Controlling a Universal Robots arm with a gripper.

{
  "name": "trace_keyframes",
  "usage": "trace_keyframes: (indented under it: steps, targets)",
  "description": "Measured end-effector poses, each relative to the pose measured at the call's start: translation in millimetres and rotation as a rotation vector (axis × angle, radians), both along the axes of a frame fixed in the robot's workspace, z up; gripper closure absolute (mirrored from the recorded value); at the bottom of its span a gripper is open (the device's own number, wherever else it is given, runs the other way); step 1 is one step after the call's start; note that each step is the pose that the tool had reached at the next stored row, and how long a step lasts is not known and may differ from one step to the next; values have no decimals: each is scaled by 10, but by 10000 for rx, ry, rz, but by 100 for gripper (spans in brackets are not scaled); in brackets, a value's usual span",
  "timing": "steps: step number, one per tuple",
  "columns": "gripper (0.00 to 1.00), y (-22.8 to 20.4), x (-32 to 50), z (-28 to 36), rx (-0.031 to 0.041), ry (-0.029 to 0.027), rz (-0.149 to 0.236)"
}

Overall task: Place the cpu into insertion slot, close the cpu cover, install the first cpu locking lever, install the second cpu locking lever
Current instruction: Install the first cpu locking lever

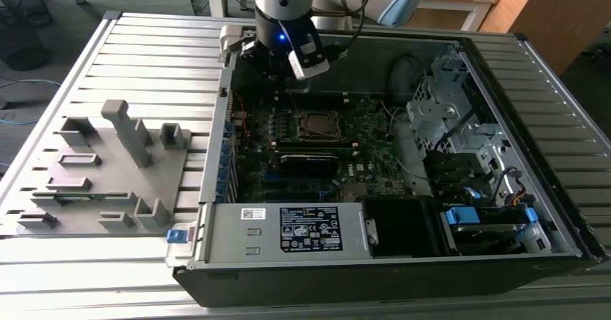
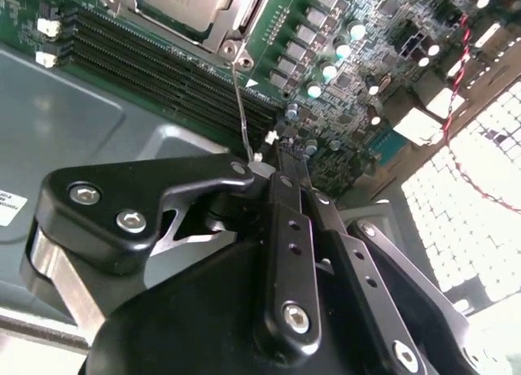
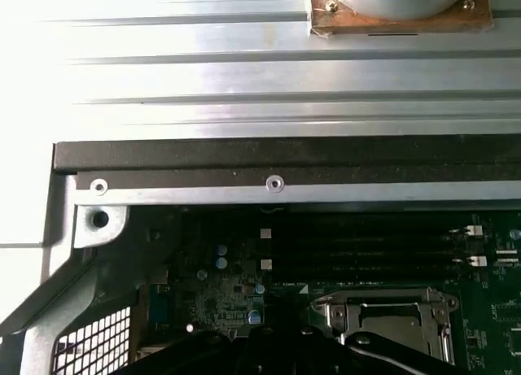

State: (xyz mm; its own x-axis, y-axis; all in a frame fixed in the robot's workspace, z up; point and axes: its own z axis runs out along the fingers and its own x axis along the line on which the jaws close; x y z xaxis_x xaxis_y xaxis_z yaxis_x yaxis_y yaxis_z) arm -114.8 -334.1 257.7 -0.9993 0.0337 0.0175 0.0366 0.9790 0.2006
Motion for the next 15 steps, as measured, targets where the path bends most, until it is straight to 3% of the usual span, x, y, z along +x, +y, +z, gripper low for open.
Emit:
trace_keyframes:
  steps: [8,15]
  targets:
    - [90,0,22,-44,79,2,1]
    - [90,0,207,-45,75,5,0]
